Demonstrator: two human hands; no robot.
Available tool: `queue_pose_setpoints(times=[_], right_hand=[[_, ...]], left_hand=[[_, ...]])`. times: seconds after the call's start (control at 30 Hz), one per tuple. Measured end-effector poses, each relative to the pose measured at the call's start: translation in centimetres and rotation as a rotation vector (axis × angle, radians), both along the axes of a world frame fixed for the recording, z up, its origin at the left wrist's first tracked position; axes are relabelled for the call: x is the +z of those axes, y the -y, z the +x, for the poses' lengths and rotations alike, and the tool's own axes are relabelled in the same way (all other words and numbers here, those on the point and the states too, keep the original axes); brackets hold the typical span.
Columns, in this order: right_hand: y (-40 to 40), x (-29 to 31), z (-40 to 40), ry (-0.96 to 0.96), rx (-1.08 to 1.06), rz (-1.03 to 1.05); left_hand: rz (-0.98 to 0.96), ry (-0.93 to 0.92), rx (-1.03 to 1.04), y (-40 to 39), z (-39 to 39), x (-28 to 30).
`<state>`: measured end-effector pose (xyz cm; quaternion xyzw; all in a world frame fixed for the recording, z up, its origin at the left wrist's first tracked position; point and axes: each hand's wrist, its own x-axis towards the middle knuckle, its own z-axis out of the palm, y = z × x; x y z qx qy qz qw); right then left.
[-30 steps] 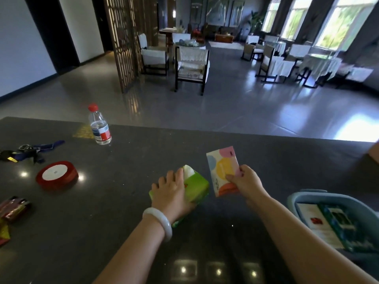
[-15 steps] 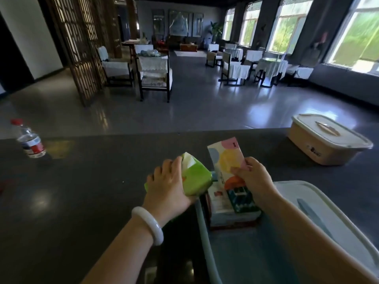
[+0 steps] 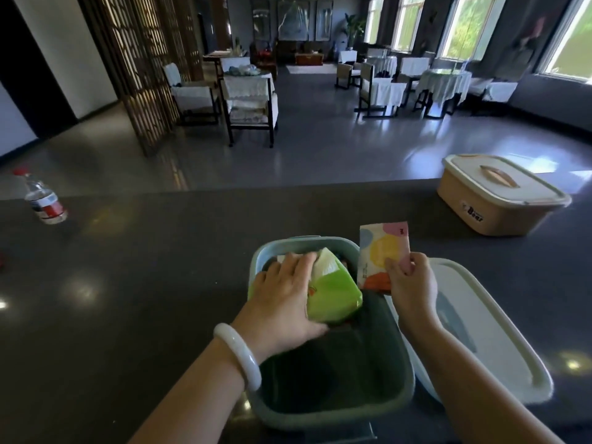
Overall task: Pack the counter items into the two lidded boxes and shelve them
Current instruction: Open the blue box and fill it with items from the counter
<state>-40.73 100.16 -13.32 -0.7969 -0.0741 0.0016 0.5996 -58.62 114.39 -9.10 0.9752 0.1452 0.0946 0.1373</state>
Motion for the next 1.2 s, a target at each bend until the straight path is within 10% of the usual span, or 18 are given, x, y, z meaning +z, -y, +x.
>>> queue_pose_setpoints(times=[0.57, 1.2], right_hand=[[-0.5, 1.4, -1.8, 0.096, 0.123, -0.015], [-0.6, 0.7, -1.5, 0.133, 0.119, -0.089]], left_hand=[[-0.026, -0.363, -0.181, 2.5, 0.7, -5.3], [0.030, -0.362, -0.216, 1.7, 3.6, -8.3]])
